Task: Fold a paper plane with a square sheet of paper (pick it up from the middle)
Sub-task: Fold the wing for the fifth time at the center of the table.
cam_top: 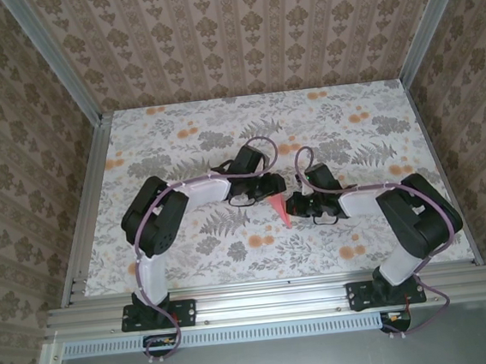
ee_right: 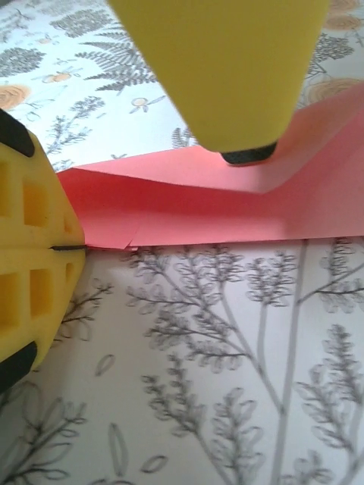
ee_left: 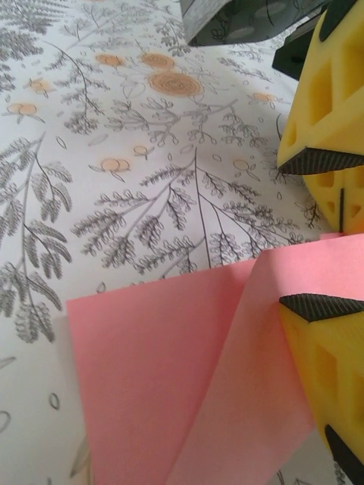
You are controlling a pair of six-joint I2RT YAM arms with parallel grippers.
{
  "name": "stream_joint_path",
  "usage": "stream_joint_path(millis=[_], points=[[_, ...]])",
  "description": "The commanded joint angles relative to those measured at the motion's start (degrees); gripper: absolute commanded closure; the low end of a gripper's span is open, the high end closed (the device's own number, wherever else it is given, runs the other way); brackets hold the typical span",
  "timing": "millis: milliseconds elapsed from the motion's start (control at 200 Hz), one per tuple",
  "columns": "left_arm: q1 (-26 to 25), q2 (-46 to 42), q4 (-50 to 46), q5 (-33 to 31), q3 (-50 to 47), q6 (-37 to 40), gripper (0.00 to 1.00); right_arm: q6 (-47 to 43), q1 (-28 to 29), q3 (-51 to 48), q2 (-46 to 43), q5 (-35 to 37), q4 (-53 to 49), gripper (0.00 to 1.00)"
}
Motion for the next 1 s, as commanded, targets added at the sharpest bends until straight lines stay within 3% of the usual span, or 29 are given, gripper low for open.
stream_joint_path(millis=[0, 180, 340, 680, 995], points=[[-0.7, -1.9, -0.3, -0.2, -1.4, -0.3, 0.52, 2.9, 0.4, -2.5, -3.3, -2.5, -3.5, 0.91], [-0.7, -0.8, -0.2, -0.1, -0.4, -0.4, 0.52, 6.3, 0.2, -3.0, -8.4, -1.4, -1.9, 0.70], [-0.7, -0.7, -0.3, -0.2, 0.1, -0.3, 0.52, 5.9, 0.2, -2.2, -7.7, -1.0, -1.4, 0.61], [-0.7, -0.5, -0.3, -0.2, 0.4, -0.4, 0.52, 5.3, 0.2, 1.8, 0.2, -2.8, 1.4, 0.58], [-0.7, -0.7, -0.4, -0.3, 0.6, -0.4, 0.52, 2.2, 0.7, 3.1, 3.4, -1.5, -1.2, 0.70]])
